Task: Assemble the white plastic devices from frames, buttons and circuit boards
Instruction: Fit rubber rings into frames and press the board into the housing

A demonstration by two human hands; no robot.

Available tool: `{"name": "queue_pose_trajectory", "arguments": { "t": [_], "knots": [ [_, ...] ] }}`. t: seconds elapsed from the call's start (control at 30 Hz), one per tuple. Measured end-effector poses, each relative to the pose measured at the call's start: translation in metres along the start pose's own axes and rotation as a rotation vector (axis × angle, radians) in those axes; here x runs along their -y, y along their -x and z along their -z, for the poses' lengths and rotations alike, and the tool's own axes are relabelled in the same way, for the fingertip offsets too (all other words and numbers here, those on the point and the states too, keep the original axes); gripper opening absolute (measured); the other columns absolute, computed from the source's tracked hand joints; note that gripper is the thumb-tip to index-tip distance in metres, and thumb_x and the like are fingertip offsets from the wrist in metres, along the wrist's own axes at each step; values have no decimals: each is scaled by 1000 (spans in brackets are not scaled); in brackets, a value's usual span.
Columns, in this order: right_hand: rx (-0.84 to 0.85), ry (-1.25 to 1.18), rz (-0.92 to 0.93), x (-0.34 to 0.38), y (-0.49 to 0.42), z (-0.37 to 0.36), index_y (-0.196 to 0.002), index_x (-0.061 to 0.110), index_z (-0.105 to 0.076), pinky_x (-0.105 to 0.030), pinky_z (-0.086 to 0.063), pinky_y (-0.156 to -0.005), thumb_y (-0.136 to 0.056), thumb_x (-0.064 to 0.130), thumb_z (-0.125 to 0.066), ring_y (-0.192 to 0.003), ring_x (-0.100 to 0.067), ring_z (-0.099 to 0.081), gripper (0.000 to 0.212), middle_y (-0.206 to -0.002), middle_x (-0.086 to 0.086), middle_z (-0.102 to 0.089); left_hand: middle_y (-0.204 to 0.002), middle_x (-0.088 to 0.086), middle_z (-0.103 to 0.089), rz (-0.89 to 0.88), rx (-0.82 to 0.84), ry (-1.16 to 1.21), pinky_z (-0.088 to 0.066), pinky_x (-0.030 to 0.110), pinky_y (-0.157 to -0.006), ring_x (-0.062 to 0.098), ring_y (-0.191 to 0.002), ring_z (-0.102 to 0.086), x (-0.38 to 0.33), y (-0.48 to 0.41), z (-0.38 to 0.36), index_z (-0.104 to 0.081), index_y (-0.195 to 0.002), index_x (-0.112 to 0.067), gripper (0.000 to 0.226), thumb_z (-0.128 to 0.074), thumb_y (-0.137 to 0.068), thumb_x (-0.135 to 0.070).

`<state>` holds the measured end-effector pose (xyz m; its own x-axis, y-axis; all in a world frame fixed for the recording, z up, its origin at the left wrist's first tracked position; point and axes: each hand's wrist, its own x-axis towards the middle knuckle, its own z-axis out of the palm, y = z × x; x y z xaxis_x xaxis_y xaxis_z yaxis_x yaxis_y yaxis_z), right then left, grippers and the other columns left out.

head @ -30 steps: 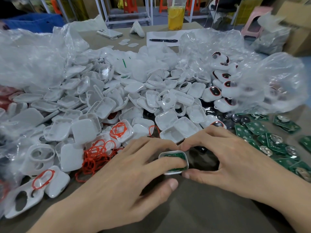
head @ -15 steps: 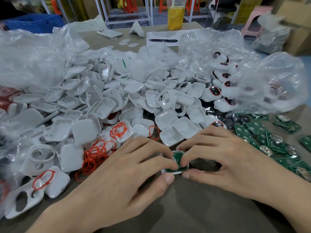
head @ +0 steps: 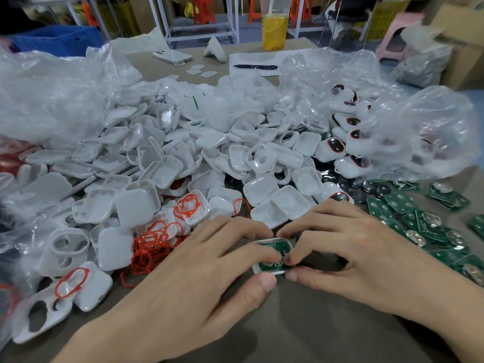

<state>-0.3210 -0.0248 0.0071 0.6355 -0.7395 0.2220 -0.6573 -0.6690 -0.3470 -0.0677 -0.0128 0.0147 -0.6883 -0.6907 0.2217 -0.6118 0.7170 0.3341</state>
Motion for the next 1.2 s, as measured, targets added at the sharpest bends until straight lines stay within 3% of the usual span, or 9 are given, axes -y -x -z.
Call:
{"name": "queue_pose_trajectory", "arguments": {
  "t": [0.4, 0.6, 0.83, 0.97, 1.03, 1.07, 1.13, 1.2],
  "knots": [
    [-3, -8, -30, 0, -1, -1, -102, 47, -60, -36, -48, -92, -91, 64, -58, -111, -1, -53, 20, -117, 32, -60, -123, -21, -58, -28, -6, -42, -41, 28, -98, 3, -118, -49, 0, -1, 1, -66, -115, -31, 29, -41, -106, -43],
    [-169, -187, -105, 2, 2, 9, -114, 44, -59, -20, -45, -88, -100, 64, -40, -111, -2, -60, 31, -111, 24, -64, -124, -18, -58, -28, -19, -58, -40, 27, -99, 5, -118, -49, -2, -1, 1, -66, -117, -30, 29, -42, -106, -43],
    [-376, -312, -246, 1, -15, 24, -108, 47, -64, -5, -39, -72, -98, 48, -50, -96, -1, -57, 17, -106, 27, -65, -132, -14, -55, -30, -71, -18, -39, 25, -103, 8, -122, -50, -4, -1, 0, -65, -123, -27, 32, -42, -105, -42],
    [-374, -211, -300, -7, -43, 27, -112, 46, -62, 1, -32, -78, -102, 42, -49, -104, 14, -47, 17, -106, 43, -55, -132, -14, -54, -23, -83, -16, -40, 27, -101, 7, -122, -50, -2, 0, -3, -65, -123, -28, 33, -40, -106, -43],
    [-353, -97, -325, -12, -58, 23, -124, 39, -61, 3, -22, -89, -101, 38, -51, -107, 12, -41, 25, -115, 37, -55, -129, -13, -55, 9, -134, -21, -39, 27, -101, 7, -121, -50, 2, 0, -3, -65, -121, -27, 32, -40, -107, -41],
    [-328, -54, -341, -14, -63, 20, -130, 35, -59, 0, -19, -96, -101, 38, -51, -116, 4, -39, 30, -126, 28, -55, -127, -12, -56, 31, -165, -33, -40, 28, -100, 9, -120, -52, 5, 0, -3, -65, -121, -27, 30, -41, -106, -39],
    [-241, 14, -374, -18, -67, 15, -139, 32, -52, -20, -23, -111, -99, 47, -46, -130, -9, -37, 44, -140, 13, -52, -125, -13, -57, 90, -221, -80, -42, 34, -98, 12, -116, -53, 11, -2, -2, -66, -120, -26, 30, -42, -105, -37],
    [-161, 34, -395, -20, -63, 11, -142, 34, -48, -38, -31, -113, -94, 56, -40, -131, -14, -40, 53, -143, 12, -50, -122, -13, -59, 157, -257, -130, -43, 37, -96, 14, -114, -53, 18, -4, -1, -66, -119, -26, 30, -44, -103, -37]
  ]
}}
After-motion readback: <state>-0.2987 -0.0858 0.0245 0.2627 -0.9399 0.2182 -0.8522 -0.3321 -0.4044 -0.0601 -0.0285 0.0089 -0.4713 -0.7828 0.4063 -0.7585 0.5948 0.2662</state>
